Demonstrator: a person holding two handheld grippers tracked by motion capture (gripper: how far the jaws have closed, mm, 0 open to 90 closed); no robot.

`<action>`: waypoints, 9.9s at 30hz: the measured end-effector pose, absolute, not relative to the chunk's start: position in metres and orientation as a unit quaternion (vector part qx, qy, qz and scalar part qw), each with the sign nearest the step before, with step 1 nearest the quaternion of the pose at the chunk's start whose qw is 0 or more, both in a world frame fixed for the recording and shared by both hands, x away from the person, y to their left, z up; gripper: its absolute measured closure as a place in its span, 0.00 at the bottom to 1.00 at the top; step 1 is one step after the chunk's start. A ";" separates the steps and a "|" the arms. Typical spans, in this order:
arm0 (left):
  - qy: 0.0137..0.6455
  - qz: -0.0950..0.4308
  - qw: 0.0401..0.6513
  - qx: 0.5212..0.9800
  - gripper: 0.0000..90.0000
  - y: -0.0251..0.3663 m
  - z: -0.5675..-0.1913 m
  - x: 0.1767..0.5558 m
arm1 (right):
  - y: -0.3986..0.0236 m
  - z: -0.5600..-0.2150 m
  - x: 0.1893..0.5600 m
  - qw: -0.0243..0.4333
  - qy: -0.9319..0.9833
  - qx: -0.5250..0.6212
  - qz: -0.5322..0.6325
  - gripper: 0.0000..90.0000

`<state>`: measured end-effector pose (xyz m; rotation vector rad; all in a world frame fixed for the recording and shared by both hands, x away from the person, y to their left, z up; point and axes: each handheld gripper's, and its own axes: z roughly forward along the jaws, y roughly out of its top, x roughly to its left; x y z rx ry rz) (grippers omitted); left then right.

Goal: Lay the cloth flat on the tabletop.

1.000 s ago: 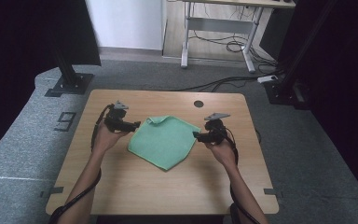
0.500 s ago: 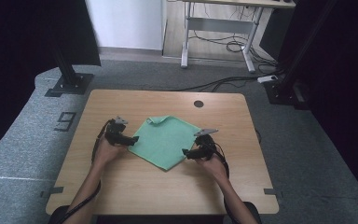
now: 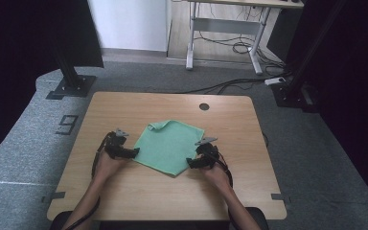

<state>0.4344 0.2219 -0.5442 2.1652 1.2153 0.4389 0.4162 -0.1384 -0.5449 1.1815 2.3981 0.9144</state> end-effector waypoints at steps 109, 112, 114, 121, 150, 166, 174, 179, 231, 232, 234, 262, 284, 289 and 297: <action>0.379 0.170 0.338 0.845 0.08 0.157 -0.506 0.445 | -0.183 -0.552 0.424 0.177 0.810 0.443 0.342 0.12; 0.371 0.160 0.337 0.850 0.08 0.159 -0.511 0.426 | -0.183 -0.552 0.424 0.177 0.810 0.443 0.342 0.12; 0.367 0.161 0.326 0.856 0.08 0.161 -0.516 0.415 | -0.183 -0.552 0.424 0.177 0.810 0.442 0.343 0.12; 0.373 0.149 0.300 0.865 0.08 0.177 -0.533 0.389 | -0.184 -0.552 0.424 0.178 0.809 0.442 0.344 0.12; 0.407 0.190 0.315 0.836 0.11 0.196 -0.545 0.371 | -0.168 -0.521 0.386 0.131 0.827 0.408 0.365 0.46; 0.418 0.169 0.328 0.830 0.11 0.201 -0.548 0.372 | -0.148 -0.522 0.374 0.119 0.847 0.391 0.339 0.94; 0.417 0.170 0.328 0.831 0.12 0.201 -0.548 0.372 | -0.121 -0.496 0.393 0.122 0.854 0.366 0.349 0.89; 0.417 0.168 0.329 0.831 0.12 0.201 -0.548 0.372 | -0.097 -0.507 0.410 0.099 0.865 0.360 0.336 0.89; 0.420 0.162 0.329 0.830 0.12 0.202 -0.548 0.372 | -0.113 -0.524 0.393 0.094 0.869 0.337 0.351 0.71; 0.420 0.162 0.329 0.830 0.12 0.202 -0.548 0.372 | -0.109 -0.523 0.396 0.093 0.869 0.337 0.349 0.71; 0.420 0.162 0.329 0.830 0.12 0.202 -0.548 0.372 | -0.103 -0.523 0.403 0.093 0.872 0.335 0.345 0.70; 0.424 0.163 0.329 0.828 0.12 0.201 -0.548 0.371 | -0.115 -0.503 0.391 0.117 0.874 0.319 0.346 0.94; 0.416 0.165 0.328 0.832 0.12 0.200 -0.546 0.371 | -0.197 -0.511 0.349 0.112 0.854 0.377 0.341 0.70; 0.410 0.180 0.341 0.827 0.12 0.197 -0.536 0.374 | -0.190 -0.508 0.362 0.126 0.839 0.390 0.359 0.49; 0.414 0.188 0.315 0.833 0.08 0.195 -0.545 0.379 | -0.173 -0.534 0.387 0.159 0.847 0.399 0.314 0.36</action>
